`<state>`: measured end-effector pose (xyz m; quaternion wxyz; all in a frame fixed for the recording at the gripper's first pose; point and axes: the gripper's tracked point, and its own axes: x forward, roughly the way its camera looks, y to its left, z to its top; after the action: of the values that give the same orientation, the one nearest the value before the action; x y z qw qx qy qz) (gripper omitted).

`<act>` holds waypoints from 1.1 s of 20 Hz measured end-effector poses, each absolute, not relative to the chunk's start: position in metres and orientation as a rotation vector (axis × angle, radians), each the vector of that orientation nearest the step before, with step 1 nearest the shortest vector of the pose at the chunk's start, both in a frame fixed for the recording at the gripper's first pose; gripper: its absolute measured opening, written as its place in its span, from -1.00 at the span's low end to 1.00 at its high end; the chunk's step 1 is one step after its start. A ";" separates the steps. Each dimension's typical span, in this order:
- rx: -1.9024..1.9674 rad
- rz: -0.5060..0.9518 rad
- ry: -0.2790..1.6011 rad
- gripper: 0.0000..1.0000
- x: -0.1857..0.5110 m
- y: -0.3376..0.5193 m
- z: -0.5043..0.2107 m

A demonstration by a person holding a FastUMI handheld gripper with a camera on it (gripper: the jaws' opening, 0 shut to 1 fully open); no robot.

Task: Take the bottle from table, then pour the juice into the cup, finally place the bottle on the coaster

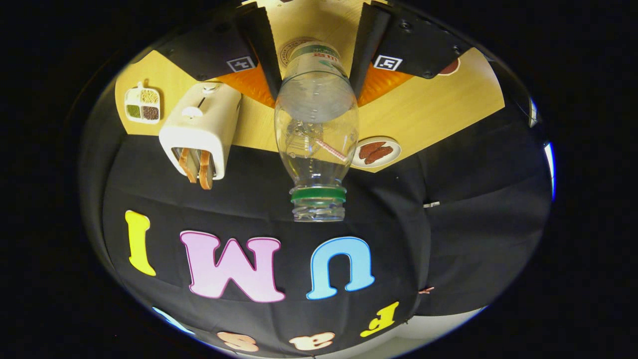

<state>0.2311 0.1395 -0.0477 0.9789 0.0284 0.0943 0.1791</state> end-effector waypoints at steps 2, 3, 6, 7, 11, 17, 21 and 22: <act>0.033 0.355 0.183 0.41 0.239 0.140 -0.057; 0.013 0.354 0.177 0.43 0.242 0.141 -0.062; -0.010 0.347 0.156 0.43 0.251 0.142 -0.073; -0.002 0.358 0.162 0.43 0.253 0.147 -0.078; -0.024 0.359 0.173 0.46 0.259 0.149 -0.091; -0.007 0.339 0.176 0.51 0.261 0.139 -0.100; 0.013 0.342 0.183 0.53 0.261 0.136 -0.102; 0.013 0.343 0.183 0.54 0.261 0.136 -0.102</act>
<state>0.2614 0.1361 -0.1022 0.9812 0.0066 0.0911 0.1702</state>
